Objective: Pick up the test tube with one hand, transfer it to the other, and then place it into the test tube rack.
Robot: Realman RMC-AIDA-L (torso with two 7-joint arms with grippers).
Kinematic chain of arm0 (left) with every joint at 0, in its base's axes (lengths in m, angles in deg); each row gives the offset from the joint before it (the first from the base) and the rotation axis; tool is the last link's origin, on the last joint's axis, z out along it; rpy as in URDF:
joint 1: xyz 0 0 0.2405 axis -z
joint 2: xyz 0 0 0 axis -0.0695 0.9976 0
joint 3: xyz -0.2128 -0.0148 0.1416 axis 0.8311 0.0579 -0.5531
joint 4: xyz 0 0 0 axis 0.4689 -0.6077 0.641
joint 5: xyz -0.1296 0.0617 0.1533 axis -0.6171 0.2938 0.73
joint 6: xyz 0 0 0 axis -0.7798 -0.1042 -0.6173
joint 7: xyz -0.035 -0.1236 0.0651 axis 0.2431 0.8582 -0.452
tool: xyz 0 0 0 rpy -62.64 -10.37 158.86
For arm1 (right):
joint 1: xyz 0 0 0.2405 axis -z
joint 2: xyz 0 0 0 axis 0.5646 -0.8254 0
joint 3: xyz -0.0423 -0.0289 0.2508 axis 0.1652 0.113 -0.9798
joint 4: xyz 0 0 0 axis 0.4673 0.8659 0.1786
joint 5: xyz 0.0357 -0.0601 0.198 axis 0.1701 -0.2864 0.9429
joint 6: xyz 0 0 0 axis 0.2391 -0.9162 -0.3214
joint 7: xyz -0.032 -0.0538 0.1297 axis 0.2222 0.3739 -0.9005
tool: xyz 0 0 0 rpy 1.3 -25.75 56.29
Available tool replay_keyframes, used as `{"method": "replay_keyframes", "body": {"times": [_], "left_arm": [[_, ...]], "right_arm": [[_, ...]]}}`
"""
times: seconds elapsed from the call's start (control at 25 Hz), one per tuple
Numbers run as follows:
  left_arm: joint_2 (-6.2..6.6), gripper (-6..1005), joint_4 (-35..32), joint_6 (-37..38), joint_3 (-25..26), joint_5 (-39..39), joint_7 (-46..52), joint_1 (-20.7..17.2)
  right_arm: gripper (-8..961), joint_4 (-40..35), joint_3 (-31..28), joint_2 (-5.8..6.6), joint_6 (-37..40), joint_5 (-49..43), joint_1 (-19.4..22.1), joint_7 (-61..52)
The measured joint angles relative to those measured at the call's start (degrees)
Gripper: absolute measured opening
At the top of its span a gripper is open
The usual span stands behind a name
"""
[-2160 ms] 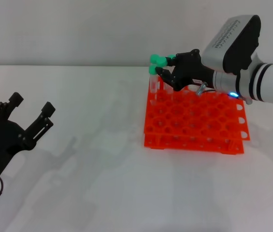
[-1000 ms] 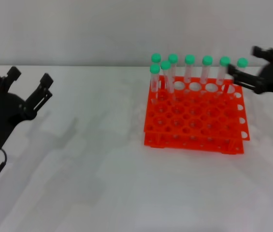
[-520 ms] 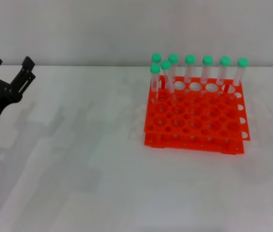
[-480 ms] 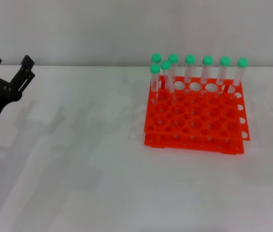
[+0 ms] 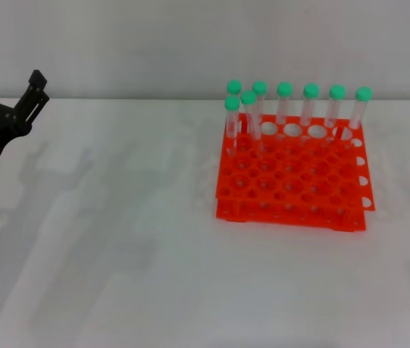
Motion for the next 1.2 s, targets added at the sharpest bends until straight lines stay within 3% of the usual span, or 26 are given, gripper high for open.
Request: {"method": "replay_keyframes", "body": {"times": [0.36,1.2], "left_arm": [[-0.19,893,0.98,0.0,-0.24,-0.71,-0.32,1.24],[-0.35,893,4.24,1.02,-0.43,-0.8,0.38,2.09]], "right_arm": [[889,2.23,-0.9,0.74,-0.23,1.76,-1.47,2.75],[888,2.43,-2.02,-0.1,2.95,4.92,-1.4,4.87]]}}
